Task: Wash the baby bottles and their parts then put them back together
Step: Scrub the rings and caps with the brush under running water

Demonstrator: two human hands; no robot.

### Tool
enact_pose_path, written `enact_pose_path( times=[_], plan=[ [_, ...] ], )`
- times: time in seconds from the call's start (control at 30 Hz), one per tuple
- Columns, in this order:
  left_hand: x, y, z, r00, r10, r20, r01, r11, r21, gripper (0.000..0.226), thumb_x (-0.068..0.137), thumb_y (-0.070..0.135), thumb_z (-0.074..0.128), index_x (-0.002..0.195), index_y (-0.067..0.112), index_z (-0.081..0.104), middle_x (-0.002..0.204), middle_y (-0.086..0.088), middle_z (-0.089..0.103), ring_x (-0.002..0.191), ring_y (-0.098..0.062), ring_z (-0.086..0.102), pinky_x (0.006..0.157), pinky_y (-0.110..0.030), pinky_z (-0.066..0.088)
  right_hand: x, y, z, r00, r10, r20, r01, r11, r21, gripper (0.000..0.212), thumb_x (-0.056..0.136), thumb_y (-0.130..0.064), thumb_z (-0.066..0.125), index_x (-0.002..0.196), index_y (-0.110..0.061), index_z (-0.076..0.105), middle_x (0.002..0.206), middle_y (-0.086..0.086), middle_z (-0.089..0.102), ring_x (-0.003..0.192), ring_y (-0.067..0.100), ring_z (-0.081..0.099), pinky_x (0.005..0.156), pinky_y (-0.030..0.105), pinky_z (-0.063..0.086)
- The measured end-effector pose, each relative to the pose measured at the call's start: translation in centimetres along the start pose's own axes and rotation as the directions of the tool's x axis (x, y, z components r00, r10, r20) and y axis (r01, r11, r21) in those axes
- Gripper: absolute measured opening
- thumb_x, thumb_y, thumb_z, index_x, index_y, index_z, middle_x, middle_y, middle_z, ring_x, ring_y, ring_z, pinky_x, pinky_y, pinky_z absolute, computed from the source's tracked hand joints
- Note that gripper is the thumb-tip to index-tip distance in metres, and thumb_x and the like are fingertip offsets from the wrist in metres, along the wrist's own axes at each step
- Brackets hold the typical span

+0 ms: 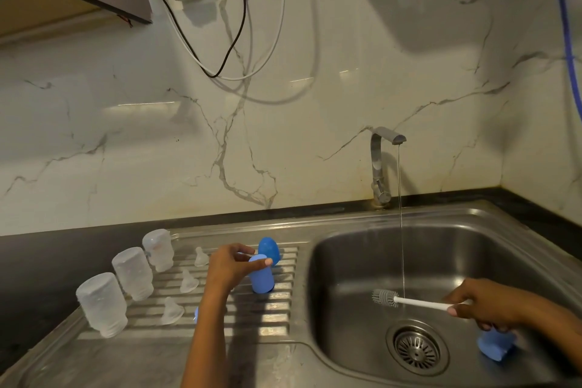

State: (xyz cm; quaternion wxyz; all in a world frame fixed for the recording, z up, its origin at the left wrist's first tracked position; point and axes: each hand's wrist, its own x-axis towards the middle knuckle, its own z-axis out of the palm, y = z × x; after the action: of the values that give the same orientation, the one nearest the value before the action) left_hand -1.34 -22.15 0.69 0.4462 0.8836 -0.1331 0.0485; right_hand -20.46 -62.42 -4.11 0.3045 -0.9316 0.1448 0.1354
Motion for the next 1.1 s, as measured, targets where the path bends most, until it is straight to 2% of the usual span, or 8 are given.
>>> enact_pose_path(
  times=[0.13,0.37,0.63,0.77,0.9,1.03,1.1],
  plan=[
    [0.02,0.1,-0.15,1.0,-0.01,-0.016,0.01,1.0,-0.026,0.036,0.068,0.029,0.084,0.095,0.013,0.065,0.078,0.007,0.064,0.073,0.0,0.058,0.057,-0.014,0.041,-0.09,-0.08,0.01,1.0,-0.01,-0.004,0.01,1.0,-0.003,0.02,0.095,-0.031,0.057,0.113,-0.038,0.062,0.06,-0.002,0.053,0.048,0.007,0.044,0.048,0.018,0.039],
    [0.2,-0.16,-0.13,1.0,0.027,0.006,-0.027,1.0,0.003,0.033,0.07,0.023,0.082,0.097,0.006,0.071,0.077,0.006,0.066,0.072,0.0,0.059,0.057,-0.009,0.039,-0.35,-0.57,-0.05,1.0,-0.012,-0.002,0.012,1.0,0.003,0.015,0.096,-0.03,0.057,0.11,-0.035,0.061,0.06,-0.004,0.054,0.043,0.002,0.044,0.046,0.017,0.037],
    [0.28,-0.36,-0.21,1.0,0.001,-0.013,-0.001,1.0,-0.026,0.045,0.069,0.024,0.083,0.106,0.006,0.066,0.087,0.0,0.064,0.076,-0.005,0.059,0.06,-0.013,0.043,-0.27,-0.27,0.03,1.0,-0.016,-0.006,0.016,1.0,0.0,0.012,0.095,-0.031,0.058,0.104,-0.038,0.062,0.06,-0.003,0.054,0.045,0.005,0.044,0.047,0.018,0.038],
    [0.26,-0.16,-0.3,1.0,-0.002,-0.026,0.001,0.999,-0.037,0.04,0.068,0.026,0.084,0.1,0.011,0.066,0.085,0.001,0.065,0.076,-0.003,0.059,0.057,-0.014,0.042,-0.16,-0.24,-0.03,1.0,-0.015,-0.006,0.015,1.0,0.008,0.016,0.095,-0.031,0.058,0.109,-0.039,0.062,0.059,-0.003,0.053,0.046,0.004,0.044,0.047,0.018,0.038],
    [0.33,0.02,-0.31,0.999,0.014,-0.033,-0.014,1.0,-0.027,0.03,0.069,0.027,0.083,0.091,0.012,0.069,0.081,0.003,0.067,0.077,-0.009,0.061,0.058,-0.014,0.04,-0.17,-0.26,-0.15,1.0,0.0,-0.003,0.0,1.0,0.005,0.019,0.095,-0.032,0.058,0.113,-0.038,0.061,0.06,-0.002,0.052,0.049,0.008,0.043,0.047,0.018,0.037],
    [0.15,0.26,-0.53,0.997,0.045,-0.068,-0.047,0.998,-0.032,0.031,0.072,0.026,0.081,0.095,0.01,0.07,0.083,0.001,0.067,0.077,-0.006,0.06,0.06,-0.012,0.041,-0.46,-0.64,-0.36,1.0,-0.004,-0.009,0.004,1.0,-0.001,0.019,0.096,-0.032,0.057,0.113,-0.038,0.061,0.061,-0.001,0.052,0.048,0.006,0.042,0.046,0.019,0.037],
    [0.0,0.39,-0.67,0.993,0.055,-0.108,-0.06,0.997,-0.042,0.034,0.073,0.027,0.081,0.098,0.007,0.07,0.086,-0.001,0.067,0.079,-0.01,0.062,0.064,-0.015,0.043,-0.65,-0.93,-0.38,1.0,-0.002,-0.01,0.002,1.0,0.0,0.018,0.096,-0.031,0.057,0.112,-0.037,0.06,0.063,-0.001,0.053,0.047,0.004,0.042,0.046,0.017,0.037]
  ],
)
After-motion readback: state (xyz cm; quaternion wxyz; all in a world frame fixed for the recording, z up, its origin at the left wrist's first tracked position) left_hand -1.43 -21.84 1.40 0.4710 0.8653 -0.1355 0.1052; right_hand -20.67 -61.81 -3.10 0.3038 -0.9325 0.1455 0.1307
